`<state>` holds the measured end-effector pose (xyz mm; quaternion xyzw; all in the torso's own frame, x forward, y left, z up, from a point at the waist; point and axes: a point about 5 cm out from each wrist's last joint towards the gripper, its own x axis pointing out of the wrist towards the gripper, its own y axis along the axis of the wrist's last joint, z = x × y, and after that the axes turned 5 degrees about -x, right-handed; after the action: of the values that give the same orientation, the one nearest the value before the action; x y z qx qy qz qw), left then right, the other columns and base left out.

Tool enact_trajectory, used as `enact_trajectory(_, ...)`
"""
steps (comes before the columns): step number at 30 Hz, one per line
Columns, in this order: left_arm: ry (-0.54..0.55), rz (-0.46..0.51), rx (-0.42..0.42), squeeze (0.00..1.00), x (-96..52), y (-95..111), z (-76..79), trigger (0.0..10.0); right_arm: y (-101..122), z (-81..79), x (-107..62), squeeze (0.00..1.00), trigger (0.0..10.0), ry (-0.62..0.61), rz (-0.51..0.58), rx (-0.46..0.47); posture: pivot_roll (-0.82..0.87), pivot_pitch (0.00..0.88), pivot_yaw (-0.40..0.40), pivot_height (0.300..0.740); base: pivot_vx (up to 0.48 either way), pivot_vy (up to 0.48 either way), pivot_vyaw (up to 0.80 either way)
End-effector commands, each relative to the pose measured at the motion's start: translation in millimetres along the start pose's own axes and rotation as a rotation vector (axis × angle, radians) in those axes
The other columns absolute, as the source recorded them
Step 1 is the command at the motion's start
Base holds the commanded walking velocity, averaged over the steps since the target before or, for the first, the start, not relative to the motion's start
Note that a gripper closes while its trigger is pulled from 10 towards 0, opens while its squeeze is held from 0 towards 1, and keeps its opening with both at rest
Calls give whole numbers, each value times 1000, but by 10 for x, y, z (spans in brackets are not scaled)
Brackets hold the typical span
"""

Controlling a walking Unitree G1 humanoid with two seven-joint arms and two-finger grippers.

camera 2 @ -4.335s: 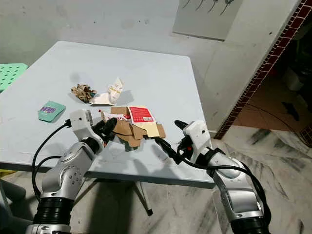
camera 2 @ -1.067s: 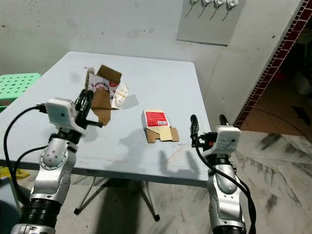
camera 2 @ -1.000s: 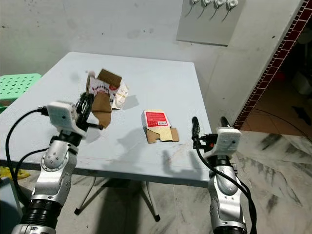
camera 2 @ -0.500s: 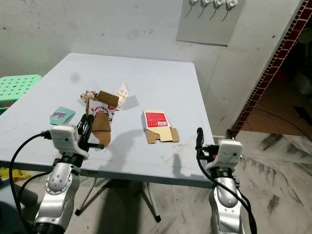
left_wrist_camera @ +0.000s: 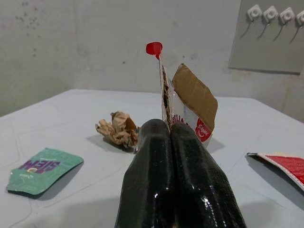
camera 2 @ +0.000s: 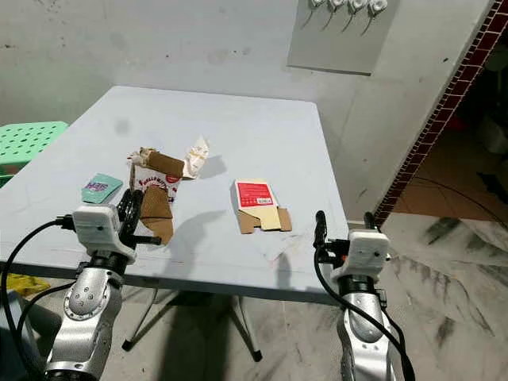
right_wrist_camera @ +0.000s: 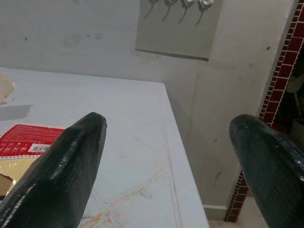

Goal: Picking trash to rubbish bin

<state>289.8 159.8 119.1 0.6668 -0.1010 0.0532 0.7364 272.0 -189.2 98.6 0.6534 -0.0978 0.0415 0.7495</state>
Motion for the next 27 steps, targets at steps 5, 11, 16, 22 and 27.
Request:
enact_trajectory(5,-18,-12,-31,0,59,49,-1,10000,42,-10,38,0,10000,19,2,-13,29,0,-49,740,0,0,100)
enact_trajectory(11,-17,-16,-20,0,76,54,-6,10000,36,-9,46,0,10000,22,-2,-14,28,0,-50,740,0,0,634)
enact_trajectory(16,-22,-19,-20,0,103,63,-13,10000,38,-3,49,0,10000,8,3,24,24,0,-41,740,0,0,453)
enact_trajectory(22,-33,-13,-17,0,178,98,-3,10000,51,0,54,0,10000,4,8,23,4,0,-22,740,0,0,0)
enact_trajectory(27,-45,-16,-16,0,217,109,13,10000,64,9,49,0,10000,-1,15,21,-19,0,2,740,0,0,0)
